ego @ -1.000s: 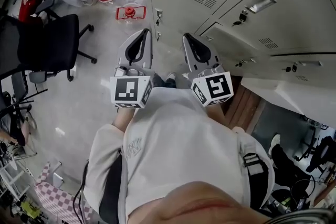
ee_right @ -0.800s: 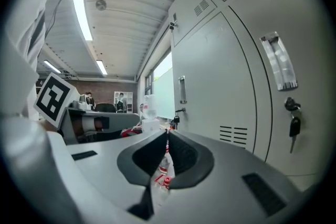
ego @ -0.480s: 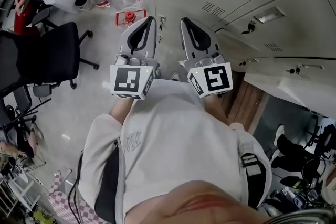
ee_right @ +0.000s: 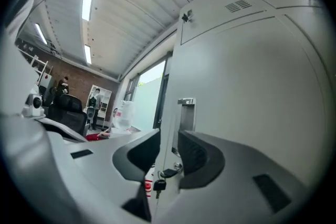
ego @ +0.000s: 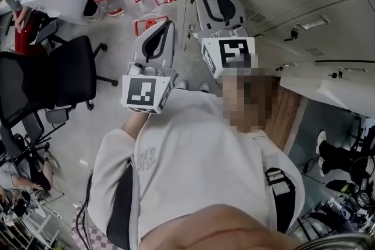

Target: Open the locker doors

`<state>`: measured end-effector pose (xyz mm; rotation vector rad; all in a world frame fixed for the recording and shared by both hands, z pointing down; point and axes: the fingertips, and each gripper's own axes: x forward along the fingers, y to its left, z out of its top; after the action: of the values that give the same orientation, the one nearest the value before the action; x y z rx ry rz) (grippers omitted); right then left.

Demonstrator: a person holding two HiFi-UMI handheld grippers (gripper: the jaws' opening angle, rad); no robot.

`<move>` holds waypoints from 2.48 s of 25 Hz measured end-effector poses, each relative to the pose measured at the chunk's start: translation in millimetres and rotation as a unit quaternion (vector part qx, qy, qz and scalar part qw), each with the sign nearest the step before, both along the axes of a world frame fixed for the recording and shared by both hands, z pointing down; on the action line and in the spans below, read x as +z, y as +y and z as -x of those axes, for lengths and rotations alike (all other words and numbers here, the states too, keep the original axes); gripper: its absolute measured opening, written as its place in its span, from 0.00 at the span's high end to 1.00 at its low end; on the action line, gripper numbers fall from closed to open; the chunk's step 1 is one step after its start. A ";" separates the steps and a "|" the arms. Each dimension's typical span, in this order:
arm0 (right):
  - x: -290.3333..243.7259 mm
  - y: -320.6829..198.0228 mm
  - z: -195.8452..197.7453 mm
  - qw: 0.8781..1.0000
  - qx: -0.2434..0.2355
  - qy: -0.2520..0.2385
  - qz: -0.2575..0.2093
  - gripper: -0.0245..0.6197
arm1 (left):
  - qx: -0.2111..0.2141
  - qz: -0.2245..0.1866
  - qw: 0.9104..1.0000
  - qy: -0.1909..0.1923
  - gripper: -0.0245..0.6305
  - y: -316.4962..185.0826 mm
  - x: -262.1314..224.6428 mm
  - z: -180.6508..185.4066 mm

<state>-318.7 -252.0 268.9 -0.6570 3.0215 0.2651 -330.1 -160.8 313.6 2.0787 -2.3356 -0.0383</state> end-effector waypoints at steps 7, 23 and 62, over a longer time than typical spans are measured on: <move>3.5 -20.2 25.6 0.998 0.055 0.016 0.010 0.85 | -0.004 0.002 1.000 0.012 0.96 16.9 4.0 25.7; 8.3 6.1 21.0 0.999 0.030 -0.011 0.017 0.85 | 0.010 0.009 1.000 0.018 0.96 37.0 13.1 28.5; 3.5 117.8 -213.7 0.985 -0.166 -0.035 -0.001 0.85 | 0.067 -0.019 0.998 0.008 0.96 66.1 0.7 -216.1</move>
<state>-105.0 -134.2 272.5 -0.1491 2.9950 0.2257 -114.0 -94.7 314.4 2.2385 -2.1981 -0.0975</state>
